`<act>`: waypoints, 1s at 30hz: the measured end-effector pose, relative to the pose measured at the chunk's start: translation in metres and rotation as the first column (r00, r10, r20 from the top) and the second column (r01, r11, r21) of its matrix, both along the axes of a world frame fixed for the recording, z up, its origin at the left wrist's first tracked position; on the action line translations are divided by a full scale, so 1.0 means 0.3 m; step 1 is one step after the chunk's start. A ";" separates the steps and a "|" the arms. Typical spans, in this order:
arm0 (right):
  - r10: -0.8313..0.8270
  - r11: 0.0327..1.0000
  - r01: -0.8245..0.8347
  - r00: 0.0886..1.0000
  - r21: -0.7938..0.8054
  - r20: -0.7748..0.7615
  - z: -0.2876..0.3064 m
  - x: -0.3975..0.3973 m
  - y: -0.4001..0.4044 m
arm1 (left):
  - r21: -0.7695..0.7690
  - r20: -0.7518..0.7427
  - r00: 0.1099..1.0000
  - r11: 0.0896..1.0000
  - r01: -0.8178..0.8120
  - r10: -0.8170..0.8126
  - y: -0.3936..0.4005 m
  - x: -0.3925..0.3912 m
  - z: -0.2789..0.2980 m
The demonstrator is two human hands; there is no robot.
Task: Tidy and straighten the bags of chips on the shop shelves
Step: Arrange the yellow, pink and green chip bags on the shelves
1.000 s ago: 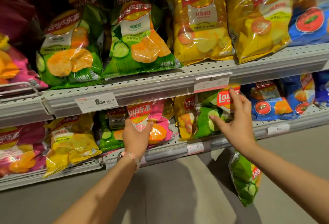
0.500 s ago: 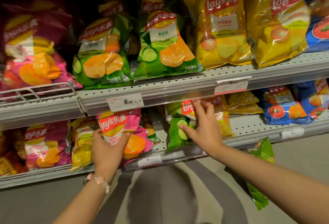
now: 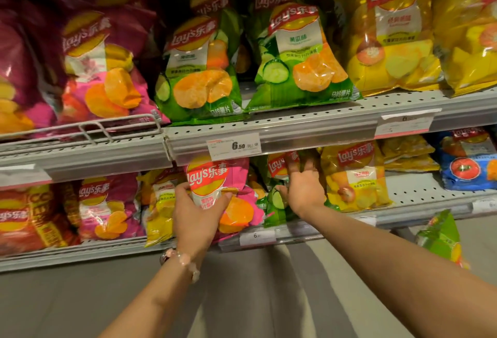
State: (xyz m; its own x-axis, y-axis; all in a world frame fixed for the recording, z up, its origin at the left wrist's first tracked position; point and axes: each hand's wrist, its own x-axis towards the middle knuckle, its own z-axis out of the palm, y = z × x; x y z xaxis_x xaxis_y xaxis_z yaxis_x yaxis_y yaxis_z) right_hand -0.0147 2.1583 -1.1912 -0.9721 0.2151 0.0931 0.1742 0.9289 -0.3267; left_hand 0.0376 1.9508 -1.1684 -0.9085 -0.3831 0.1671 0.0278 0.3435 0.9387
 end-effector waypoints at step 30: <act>0.315 0.628 -0.250 0.948 -0.737 -0.053 0.076 0.128 -0.090 | -0.213 -0.019 0.987 0.963 -0.162 0.162 -0.186 0.020 0.011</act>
State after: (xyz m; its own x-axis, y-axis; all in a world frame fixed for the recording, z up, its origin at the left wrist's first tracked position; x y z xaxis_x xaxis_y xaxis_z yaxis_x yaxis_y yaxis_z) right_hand 0.0238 2.1314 -1.1683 -0.9935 -0.1048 -0.0438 -0.0025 0.4057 -0.9140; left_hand 0.0436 1.8949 -1.1650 -0.8368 -0.4806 0.2625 -0.0434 0.5360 0.8431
